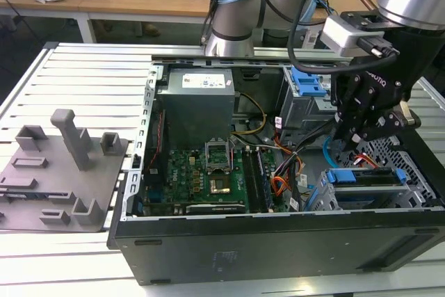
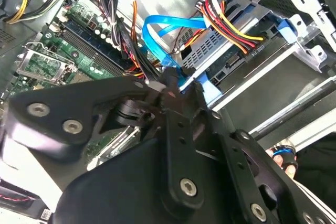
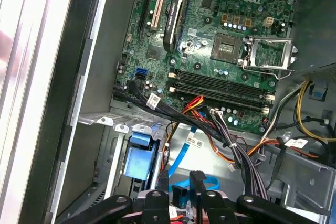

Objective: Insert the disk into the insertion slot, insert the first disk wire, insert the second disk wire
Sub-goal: 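Insert the second disk wire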

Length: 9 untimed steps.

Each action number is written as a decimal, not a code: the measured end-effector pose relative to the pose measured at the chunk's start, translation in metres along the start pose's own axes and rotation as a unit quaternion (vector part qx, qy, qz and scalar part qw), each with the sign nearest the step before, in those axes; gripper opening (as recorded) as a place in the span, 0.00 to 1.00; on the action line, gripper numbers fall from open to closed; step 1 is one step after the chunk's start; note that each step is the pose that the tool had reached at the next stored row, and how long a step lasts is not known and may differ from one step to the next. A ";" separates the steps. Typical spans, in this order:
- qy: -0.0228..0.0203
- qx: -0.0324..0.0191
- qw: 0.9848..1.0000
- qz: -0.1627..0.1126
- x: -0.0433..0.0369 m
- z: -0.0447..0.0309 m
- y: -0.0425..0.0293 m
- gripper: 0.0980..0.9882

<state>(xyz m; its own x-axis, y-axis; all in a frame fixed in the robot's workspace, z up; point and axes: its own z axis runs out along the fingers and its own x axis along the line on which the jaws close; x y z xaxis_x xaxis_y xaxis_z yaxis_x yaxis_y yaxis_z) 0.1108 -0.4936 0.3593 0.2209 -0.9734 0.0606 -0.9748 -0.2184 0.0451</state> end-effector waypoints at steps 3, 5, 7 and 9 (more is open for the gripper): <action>0.000 0.000 1.000 0.000 0.0000 0.0000 0.0000 0.07; 0.000 0.000 1.000 0.000 0.0000 0.0000 0.0000 0.07; 0.000 0.000 1.000 0.000 0.0000 0.0000 0.0000 0.07; 0.000 0.000 1.000 0.000 0.0007 0.0002 0.0002 0.07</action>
<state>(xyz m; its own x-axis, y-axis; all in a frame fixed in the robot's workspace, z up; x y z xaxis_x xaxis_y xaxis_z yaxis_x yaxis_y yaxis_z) 0.1108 -0.4944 0.3592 0.2209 -0.9734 0.0603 -0.9748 -0.2185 0.0451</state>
